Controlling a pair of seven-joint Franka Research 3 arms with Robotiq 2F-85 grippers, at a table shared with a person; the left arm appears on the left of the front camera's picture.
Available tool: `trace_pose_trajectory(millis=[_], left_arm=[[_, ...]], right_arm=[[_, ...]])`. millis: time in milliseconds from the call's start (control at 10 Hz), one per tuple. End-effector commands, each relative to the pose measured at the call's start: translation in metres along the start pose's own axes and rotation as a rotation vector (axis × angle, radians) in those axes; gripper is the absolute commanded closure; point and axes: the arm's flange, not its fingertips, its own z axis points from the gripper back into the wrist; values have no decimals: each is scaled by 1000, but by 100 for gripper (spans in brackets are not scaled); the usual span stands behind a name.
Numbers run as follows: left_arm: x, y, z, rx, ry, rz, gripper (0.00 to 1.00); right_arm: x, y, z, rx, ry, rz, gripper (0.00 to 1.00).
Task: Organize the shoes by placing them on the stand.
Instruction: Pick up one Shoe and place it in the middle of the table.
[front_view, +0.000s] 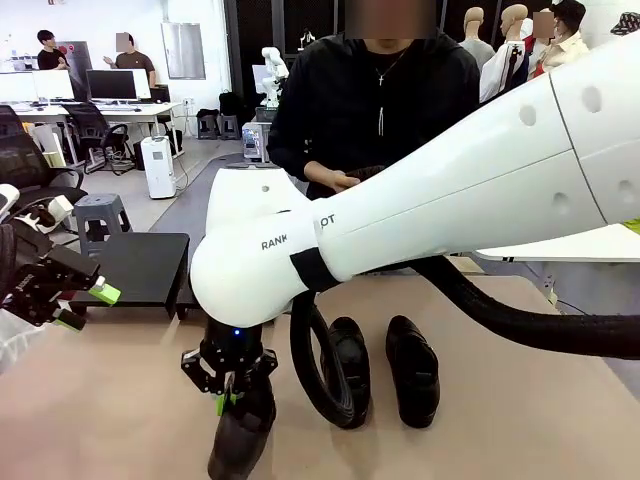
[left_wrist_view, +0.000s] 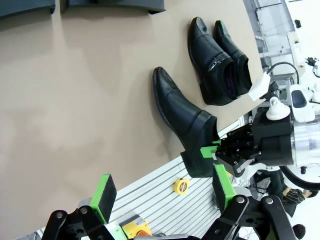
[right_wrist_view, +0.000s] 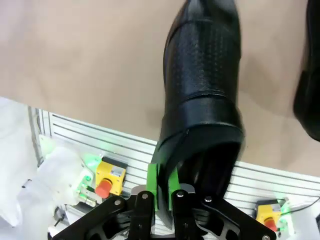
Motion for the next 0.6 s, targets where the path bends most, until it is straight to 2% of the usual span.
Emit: trace_pose_trajectory(millis=[0, 300, 500], left_arm=[[-1, 3, 2, -7, 3, -22, 0], [-1, 3, 2, -7, 3, -22, 0], [-1, 3, 2, -7, 3, -22, 0]], right_arm=[[-2, 3, 5, 0, -47, -47, 0], [-5, -2, 15, 21, -52, -32, 0], [-13, -16, 31, 93, -7, 19, 0]])
